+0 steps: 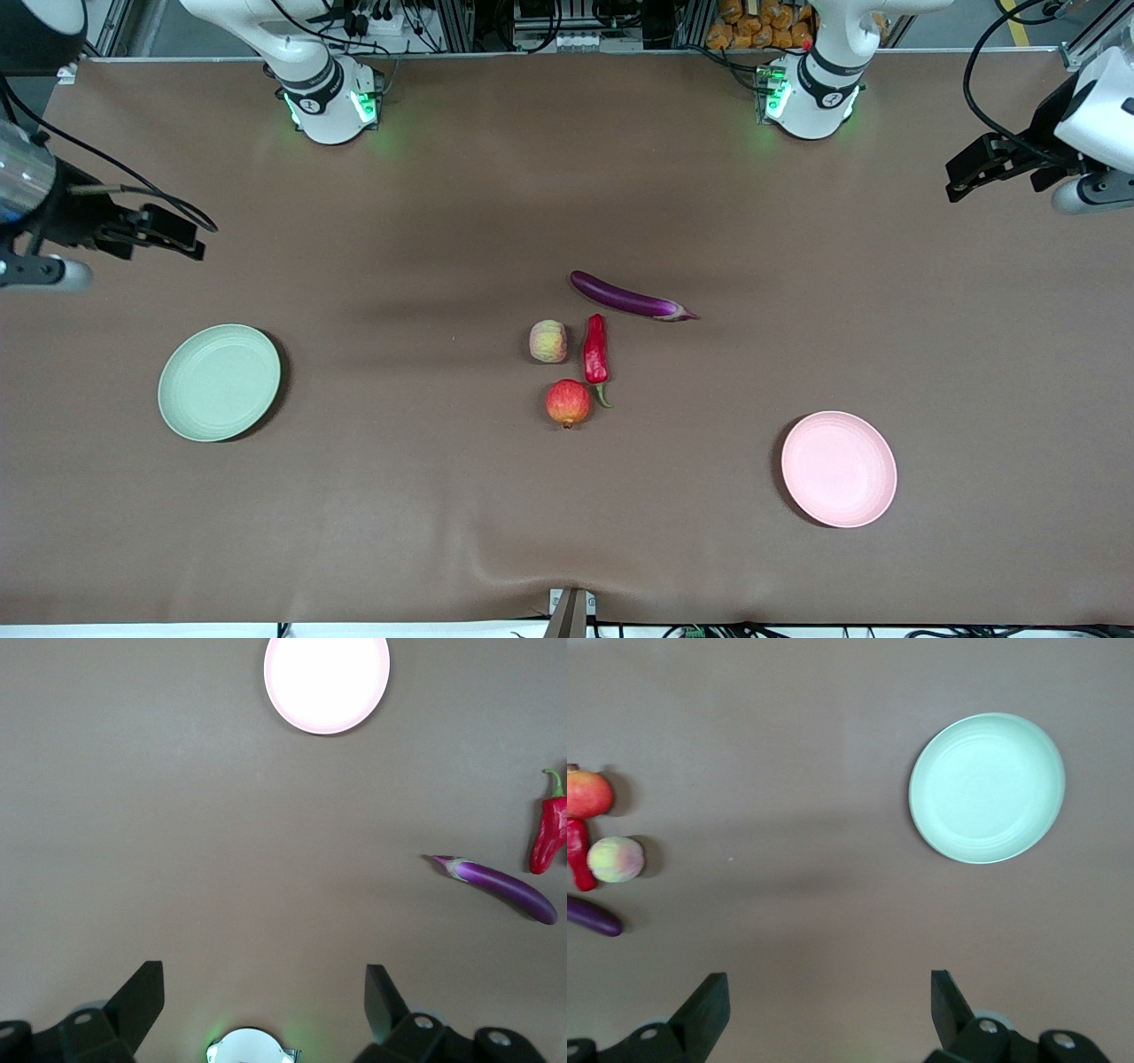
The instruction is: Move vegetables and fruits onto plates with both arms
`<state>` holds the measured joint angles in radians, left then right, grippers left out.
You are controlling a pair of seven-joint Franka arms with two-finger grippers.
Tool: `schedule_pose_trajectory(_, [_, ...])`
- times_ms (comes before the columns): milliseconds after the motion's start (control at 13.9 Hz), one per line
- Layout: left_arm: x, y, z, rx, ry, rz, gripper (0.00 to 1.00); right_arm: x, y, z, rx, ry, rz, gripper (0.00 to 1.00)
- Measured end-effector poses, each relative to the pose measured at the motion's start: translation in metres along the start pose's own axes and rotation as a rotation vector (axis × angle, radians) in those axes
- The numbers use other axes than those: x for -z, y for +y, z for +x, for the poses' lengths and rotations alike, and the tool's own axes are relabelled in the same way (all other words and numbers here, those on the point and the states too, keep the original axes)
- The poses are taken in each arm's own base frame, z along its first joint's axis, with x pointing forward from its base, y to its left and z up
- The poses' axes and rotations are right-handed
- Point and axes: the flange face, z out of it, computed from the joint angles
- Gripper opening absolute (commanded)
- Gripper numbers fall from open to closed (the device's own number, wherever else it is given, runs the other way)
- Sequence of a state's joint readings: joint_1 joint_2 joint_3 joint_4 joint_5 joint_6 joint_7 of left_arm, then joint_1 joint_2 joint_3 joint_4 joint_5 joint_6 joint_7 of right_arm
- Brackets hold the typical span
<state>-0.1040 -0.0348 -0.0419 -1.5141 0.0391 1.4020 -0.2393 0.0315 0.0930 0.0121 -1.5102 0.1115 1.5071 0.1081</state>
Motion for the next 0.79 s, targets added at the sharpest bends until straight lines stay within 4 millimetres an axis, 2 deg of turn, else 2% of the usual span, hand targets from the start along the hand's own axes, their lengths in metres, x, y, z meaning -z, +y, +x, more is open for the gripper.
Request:
schedule_pose_trajectory(144, [-0.014,0.019,-0.002,0.025,-0.020,0.008,1.00,-0.018,0.004,0.014,-0.014,-0.026,0.022,1.00])
schedule_pose_trajectory(360, [-0.055,0.085,-0.005,0.168,-0.007,0.015,1.00,-0.035,0.006,0.033,-0.031,-0.046,0.048,1.00])
schedule_pose_trajectory(504, [-0.095,0.138,-0.010,0.280,0.009,0.008,1.00,-0.047,0.007,0.044,-0.057,-0.067,0.078,1.00])
schedule_pose_trajectory(792, [-0.186,0.244,-0.032,0.571,0.010,-0.055,1.00,-0.083,0.026,0.068,-0.109,-0.128,0.145,1.00])
